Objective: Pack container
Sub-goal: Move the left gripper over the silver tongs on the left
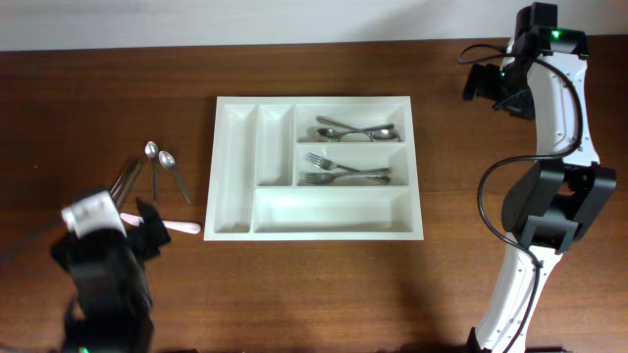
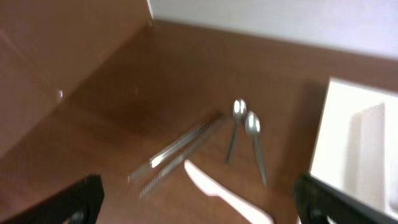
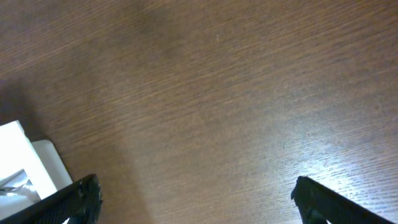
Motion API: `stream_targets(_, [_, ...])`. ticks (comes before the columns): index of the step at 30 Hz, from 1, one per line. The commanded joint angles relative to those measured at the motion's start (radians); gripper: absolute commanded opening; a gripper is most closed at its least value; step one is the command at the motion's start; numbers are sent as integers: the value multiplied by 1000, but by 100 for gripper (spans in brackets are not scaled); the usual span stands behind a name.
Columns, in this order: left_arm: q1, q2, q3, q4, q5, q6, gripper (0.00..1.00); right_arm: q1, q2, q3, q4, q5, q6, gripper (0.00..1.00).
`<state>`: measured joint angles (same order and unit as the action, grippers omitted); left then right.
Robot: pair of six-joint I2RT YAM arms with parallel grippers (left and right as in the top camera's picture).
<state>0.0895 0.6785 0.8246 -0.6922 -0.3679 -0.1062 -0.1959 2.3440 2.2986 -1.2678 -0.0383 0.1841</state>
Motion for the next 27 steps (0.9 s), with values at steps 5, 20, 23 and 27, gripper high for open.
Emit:
stream_targets(5, [5,411,505,-388,286,17,99,-2,-37,16,0,-2,13,99])
stream_targets(20, [240,984,580,-425,334,53,91,-2,-37,16,0,-2,13,99])
stream_targets(23, [293,1080,584,-353,334,171,92,-2,-37,16,0,-2,12,99])
stream_targets(27, [299,1131,584,-255,334,394,91,-2,-37,16,0,-2,13,99])
